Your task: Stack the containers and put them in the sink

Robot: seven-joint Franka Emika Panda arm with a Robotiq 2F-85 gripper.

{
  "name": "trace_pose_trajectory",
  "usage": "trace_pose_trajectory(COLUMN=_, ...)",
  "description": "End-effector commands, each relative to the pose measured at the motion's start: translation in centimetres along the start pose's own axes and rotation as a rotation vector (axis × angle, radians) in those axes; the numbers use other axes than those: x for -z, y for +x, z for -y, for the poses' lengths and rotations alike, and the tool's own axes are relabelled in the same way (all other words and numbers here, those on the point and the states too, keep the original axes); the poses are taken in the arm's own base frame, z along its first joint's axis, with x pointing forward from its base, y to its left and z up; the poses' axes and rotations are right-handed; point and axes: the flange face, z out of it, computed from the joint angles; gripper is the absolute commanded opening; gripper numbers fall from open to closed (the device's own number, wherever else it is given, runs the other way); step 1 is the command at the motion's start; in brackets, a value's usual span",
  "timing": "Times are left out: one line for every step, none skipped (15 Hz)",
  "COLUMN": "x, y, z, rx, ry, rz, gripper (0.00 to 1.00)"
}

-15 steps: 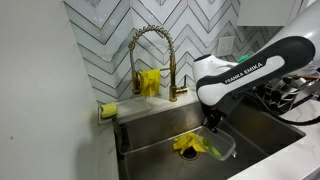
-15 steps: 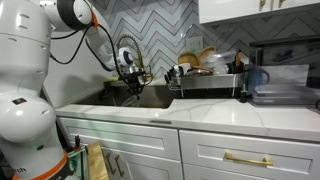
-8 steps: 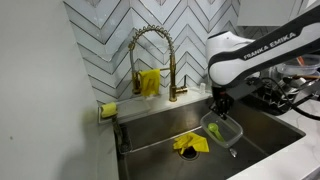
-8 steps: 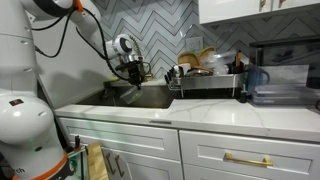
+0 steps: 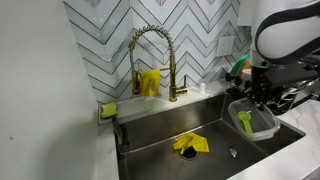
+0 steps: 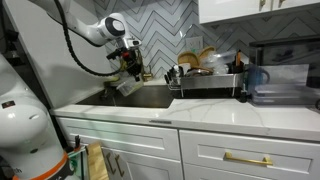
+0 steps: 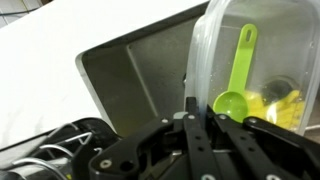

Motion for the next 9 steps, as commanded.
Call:
trace_pose_trajectory(x=0.1, y=-0.5, z=-0.8, rx=-0.032, ry=-0.001, rz=-0.012, gripper=0.06)
trace_pose_trajectory(x=0.0, y=-1.0, z=-1.3, rx=-0.050, ry=-0.002, rz=-0.019, gripper=0.06)
trace_pose_trajectory(x=0.0, y=-1.3, z=-1.5, rx=-0.059, ry=-0.002, rz=-0.022, gripper=0.06)
trace_pose_trajectory(x=-0.1, y=-1.4, z=-1.5, rx=-0.065, ry=-0.003, rz=-0.023, gripper=0.01)
trace_pose_trajectory(x=-0.4, y=-1.3, z=-2.1, rx=-0.075, ry=-0.001, rz=0.000, gripper=0.01)
trace_pose_trajectory(x=-0.9, y=-1.3, z=-3.1, rx=-0.130, ry=-0.020, rz=0.035, gripper=0.01)
trace_pose_trajectory(x=-1.2, y=-1.5, z=-4.5, rx=-0.184, ry=-0.008, rz=0.053, gripper=0.01)
trace_pose_trajectory(x=-1.5, y=-1.7, z=-6.0, rx=-0.238, ry=0.003, rz=0.077, gripper=0.01)
trace_pose_trajectory(x=-2.0, y=-1.9, z=-7.3, rx=-0.289, ry=0.007, rz=0.094, gripper=0.01)
